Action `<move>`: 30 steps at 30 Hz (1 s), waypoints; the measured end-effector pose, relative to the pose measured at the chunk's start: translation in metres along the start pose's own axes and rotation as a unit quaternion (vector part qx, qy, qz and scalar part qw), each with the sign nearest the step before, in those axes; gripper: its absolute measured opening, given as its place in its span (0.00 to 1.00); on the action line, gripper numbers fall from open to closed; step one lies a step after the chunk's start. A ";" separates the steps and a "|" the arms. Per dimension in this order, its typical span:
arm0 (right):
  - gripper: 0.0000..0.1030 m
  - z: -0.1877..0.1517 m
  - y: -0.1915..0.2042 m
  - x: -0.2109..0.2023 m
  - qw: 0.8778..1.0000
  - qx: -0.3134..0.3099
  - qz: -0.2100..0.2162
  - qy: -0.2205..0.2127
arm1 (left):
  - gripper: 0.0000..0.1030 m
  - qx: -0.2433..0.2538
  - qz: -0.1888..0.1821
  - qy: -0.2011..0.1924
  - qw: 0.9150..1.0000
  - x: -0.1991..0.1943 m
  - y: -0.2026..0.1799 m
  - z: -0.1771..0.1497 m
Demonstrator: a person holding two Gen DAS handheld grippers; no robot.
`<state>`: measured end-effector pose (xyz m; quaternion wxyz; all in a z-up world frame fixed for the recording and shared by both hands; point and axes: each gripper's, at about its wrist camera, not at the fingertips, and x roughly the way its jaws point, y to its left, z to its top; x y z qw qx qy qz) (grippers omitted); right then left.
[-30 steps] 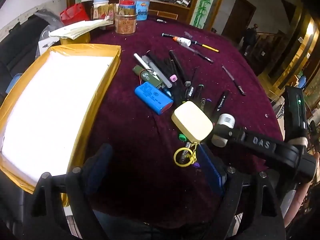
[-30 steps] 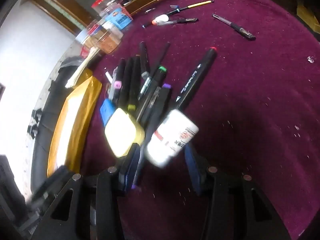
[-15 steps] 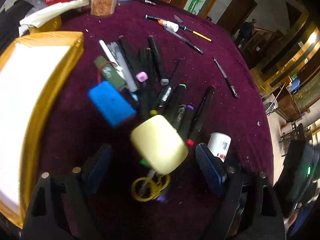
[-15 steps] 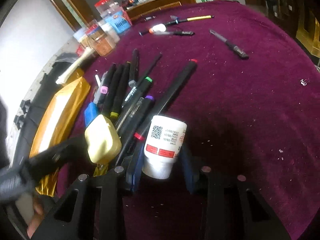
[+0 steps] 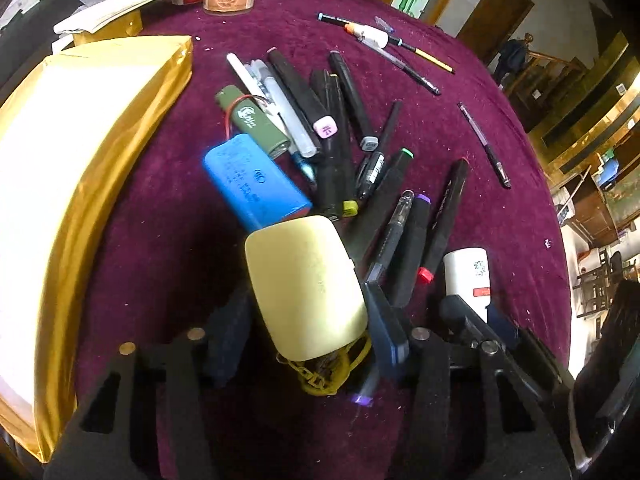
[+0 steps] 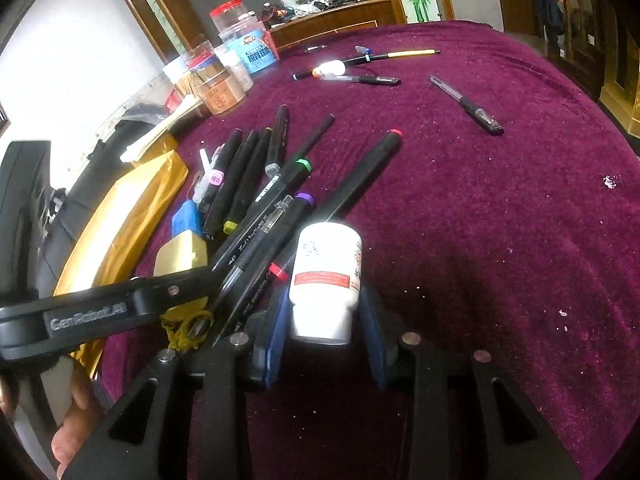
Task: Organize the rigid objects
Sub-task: 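Carry the sponge and the white bottle with both tools into the white tray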
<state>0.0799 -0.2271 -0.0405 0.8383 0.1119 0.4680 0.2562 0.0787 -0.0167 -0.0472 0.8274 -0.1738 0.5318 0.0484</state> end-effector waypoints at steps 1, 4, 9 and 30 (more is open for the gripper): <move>0.31 0.000 0.002 0.000 1.000 -0.005 -0.006 0.000 | 0.51 0.003 -0.007 -0.005 1.000 -0.004 0.001 -0.002; 0.29 0.000 0.004 0.000 1.000 -0.013 -0.010 -0.001 | 0.51 0.010 -0.033 -0.027 0.999 -0.017 0.009 -0.012; 0.29 -0.003 0.002 -0.012 0.999 -0.009 0.009 -0.031 | 0.51 0.011 -0.034 -0.051 0.998 -0.036 0.015 -0.019; 0.29 0.015 0.148 -0.023 0.981 -0.125 0.145 -0.041 | 0.50 -0.086 -0.083 -0.132 0.984 -0.156 0.121 -0.028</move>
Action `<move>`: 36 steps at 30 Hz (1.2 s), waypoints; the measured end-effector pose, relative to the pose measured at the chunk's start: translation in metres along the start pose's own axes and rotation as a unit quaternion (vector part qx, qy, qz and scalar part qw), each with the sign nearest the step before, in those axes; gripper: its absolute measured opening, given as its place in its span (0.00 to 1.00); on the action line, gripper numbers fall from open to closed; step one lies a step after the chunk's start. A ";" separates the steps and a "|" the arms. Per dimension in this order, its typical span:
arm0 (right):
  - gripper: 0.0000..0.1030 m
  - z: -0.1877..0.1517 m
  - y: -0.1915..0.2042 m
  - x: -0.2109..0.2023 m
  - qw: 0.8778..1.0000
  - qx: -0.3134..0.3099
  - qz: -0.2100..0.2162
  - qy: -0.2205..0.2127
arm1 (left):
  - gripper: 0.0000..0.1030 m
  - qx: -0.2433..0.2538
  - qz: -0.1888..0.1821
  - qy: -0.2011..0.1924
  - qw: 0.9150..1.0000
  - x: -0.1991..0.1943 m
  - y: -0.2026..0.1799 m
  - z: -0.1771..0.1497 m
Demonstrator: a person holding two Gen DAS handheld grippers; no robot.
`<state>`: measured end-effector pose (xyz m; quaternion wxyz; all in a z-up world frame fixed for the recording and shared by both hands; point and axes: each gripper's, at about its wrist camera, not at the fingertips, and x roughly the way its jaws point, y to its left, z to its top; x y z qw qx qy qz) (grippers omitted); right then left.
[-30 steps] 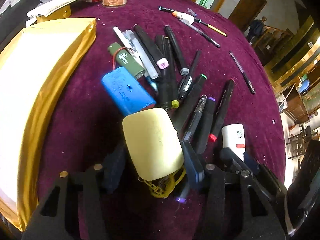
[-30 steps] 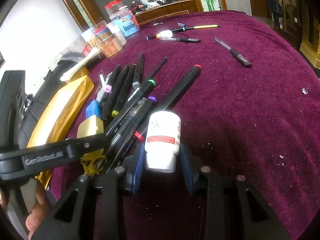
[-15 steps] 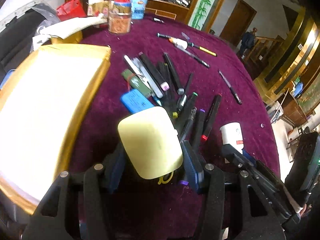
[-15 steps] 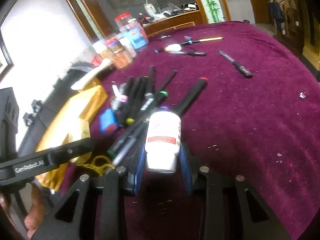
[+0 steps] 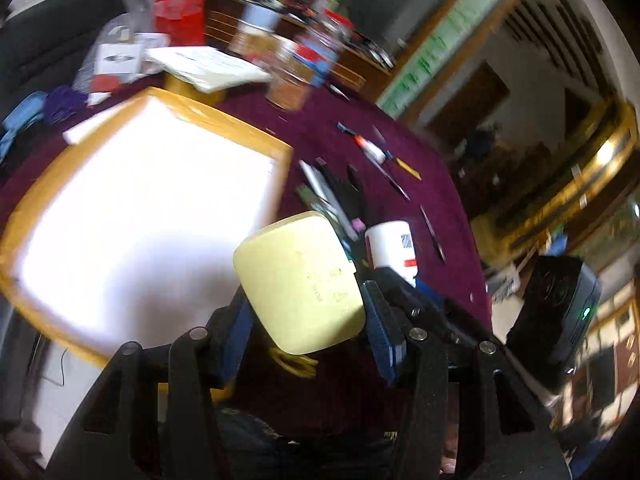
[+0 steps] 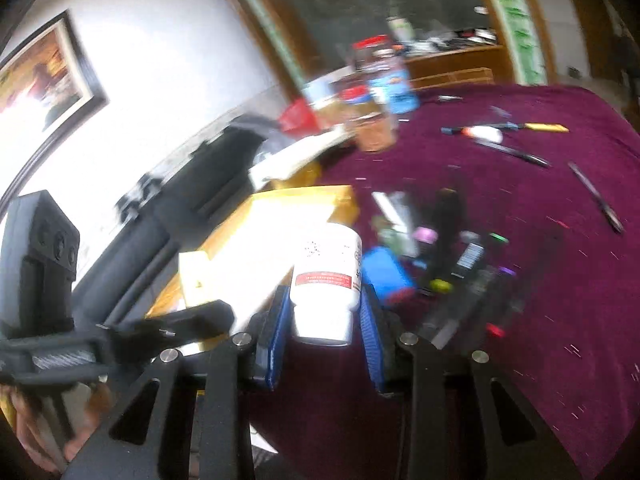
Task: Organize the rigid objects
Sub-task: 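Carry the sponge and the white bottle with both tools into the white tray, then open both tools to release sponge and bottle, then withdraw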
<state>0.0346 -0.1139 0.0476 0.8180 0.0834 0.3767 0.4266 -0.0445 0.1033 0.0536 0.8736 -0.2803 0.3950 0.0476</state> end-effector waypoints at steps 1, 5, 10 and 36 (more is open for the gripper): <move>0.29 0.000 0.010 0.008 1.000 -0.012 0.008 0.006 | 0.50 -0.010 0.006 -0.005 1.000 -0.006 0.011 0.005; 0.30 0.003 0.049 0.052 0.997 -0.050 0.040 0.037 | 0.50 -0.049 0.039 -0.031 0.998 -0.015 0.056 0.022; 0.30 -0.009 0.083 0.110 0.991 -0.084 0.053 0.086 | 0.50 -0.096 0.071 -0.004 0.993 0.015 0.103 0.028; 0.33 -0.032 0.072 0.110 0.966 -0.200 -0.054 0.155 | 0.60 -0.018 0.150 0.044 0.987 0.050 0.095 0.002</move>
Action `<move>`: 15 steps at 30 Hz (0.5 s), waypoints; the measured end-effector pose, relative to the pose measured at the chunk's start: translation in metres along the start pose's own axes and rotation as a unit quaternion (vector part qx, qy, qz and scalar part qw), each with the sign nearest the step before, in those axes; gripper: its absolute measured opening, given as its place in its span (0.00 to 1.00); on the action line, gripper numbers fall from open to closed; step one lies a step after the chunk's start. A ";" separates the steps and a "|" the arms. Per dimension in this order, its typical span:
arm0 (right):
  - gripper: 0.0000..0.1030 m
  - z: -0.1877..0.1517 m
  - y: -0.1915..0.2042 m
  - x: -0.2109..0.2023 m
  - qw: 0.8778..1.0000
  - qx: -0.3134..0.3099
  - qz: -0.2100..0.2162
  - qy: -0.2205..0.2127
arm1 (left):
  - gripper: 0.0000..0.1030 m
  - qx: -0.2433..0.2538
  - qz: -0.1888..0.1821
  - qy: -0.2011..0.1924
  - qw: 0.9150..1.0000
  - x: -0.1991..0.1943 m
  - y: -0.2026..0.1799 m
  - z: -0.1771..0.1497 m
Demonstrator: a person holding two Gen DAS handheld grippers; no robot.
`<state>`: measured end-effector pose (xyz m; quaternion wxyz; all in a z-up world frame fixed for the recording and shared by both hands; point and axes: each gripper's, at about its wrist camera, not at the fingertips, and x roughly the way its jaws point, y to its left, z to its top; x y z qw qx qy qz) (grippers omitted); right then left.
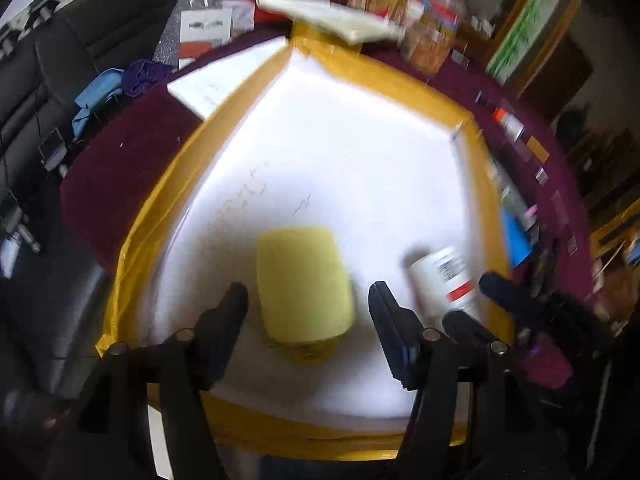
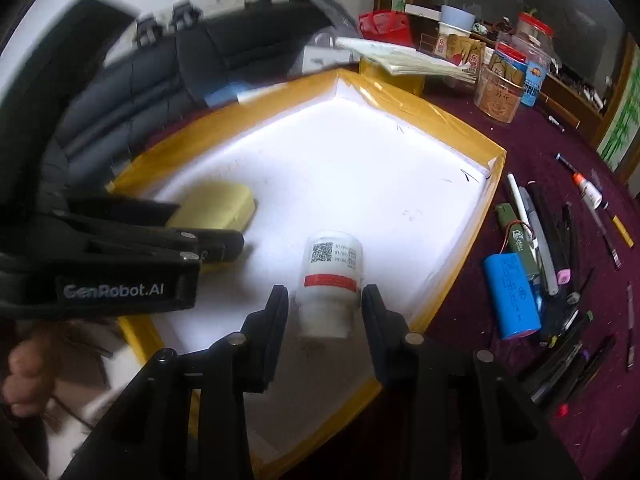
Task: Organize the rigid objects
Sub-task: 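Open both tools to release sponge and bottle, then withdraw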
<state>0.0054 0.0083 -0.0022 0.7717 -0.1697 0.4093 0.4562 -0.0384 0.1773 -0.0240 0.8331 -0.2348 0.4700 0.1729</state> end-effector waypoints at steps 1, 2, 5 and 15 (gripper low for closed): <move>0.35 -0.001 -0.003 -0.007 1.000 0.008 0.007 -0.016 | 0.60 -0.017 -0.011 -0.025 0.999 -0.009 0.001 -0.002; 0.37 -0.004 -0.008 -0.018 0.999 0.019 0.016 -0.036 | 0.63 -0.022 -0.010 -0.044 0.999 -0.016 -0.002 -0.004; 0.38 -0.020 -0.030 -0.049 0.993 0.070 0.040 -0.083 | 0.67 0.012 0.001 -0.092 0.996 -0.037 -0.027 -0.010; 0.38 -0.086 -0.139 -0.101 0.965 0.240 0.010 -0.107 | 0.67 0.155 -0.099 -0.059 0.981 -0.031 -0.146 -0.036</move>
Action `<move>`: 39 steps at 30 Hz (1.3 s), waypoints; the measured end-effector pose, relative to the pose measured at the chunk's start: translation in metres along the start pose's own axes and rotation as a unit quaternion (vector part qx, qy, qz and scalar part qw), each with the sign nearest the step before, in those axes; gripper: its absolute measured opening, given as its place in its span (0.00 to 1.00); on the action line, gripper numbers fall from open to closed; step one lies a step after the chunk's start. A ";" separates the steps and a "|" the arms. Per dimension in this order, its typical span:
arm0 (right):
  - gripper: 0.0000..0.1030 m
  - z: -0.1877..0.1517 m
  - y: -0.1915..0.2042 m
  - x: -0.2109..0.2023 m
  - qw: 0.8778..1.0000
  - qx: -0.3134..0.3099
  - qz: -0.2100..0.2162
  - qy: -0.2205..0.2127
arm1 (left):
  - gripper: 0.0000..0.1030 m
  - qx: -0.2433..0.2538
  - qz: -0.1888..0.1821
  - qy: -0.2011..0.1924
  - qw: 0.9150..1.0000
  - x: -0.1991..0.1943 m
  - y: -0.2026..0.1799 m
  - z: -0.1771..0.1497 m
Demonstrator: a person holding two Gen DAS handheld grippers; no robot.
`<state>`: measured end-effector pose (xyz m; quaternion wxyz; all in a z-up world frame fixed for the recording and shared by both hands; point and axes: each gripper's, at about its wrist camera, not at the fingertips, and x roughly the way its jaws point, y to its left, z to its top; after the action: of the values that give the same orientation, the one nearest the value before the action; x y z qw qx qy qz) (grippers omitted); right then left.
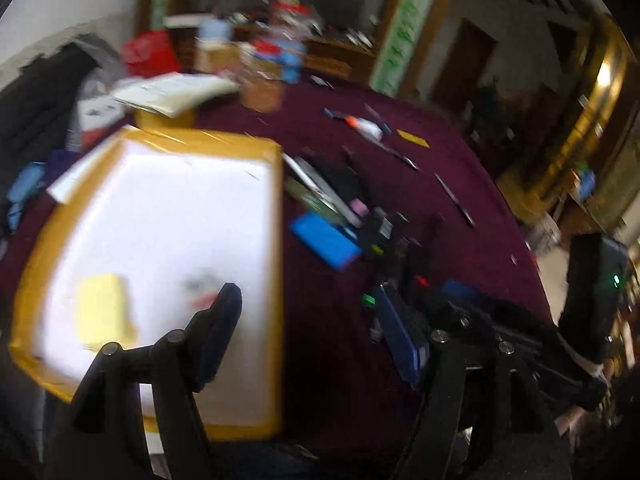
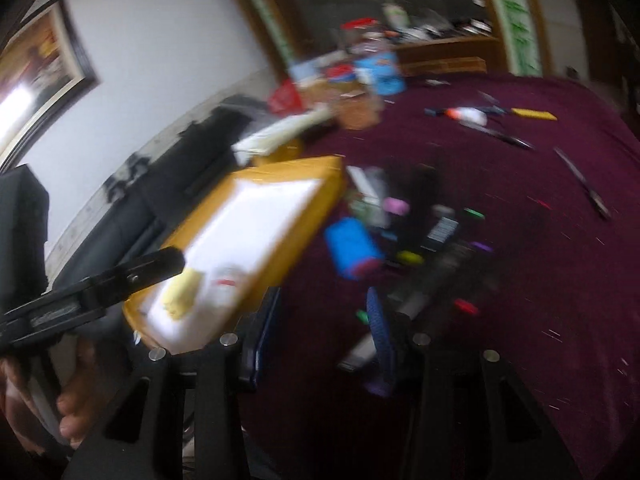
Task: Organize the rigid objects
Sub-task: 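Open both tools to release sponge and bottle, then withdraw, then grasp a red-capped black marker with the right tool while the left tool grasps another black marker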
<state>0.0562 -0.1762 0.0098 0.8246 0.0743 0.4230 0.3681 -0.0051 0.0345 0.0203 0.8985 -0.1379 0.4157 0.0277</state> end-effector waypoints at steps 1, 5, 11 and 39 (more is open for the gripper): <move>0.38 -0.001 -0.010 -0.003 1.000 0.008 -0.006 0.003 | 0.67 0.010 -0.007 0.010 1.000 0.005 -0.009 -0.001; 0.38 0.000 -0.037 -0.006 0.998 0.047 -0.043 0.017 | 0.67 0.026 -0.017 0.030 0.999 0.013 -0.026 -0.009; 0.37 0.016 -0.072 0.008 0.988 0.103 -0.110 0.042 | 0.66 0.035 -0.017 0.043 0.998 0.014 -0.039 -0.021; 0.13 -0.012 -0.100 -0.005 0.973 0.049 -0.222 0.047 | 0.56 0.136 -0.058 0.092 0.985 0.090 -0.108 -0.014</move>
<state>0.0997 -0.2541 -0.0381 0.8604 0.0019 0.4845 0.1577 0.0614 -0.0785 -0.0319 0.8670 -0.0407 0.4876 -0.0942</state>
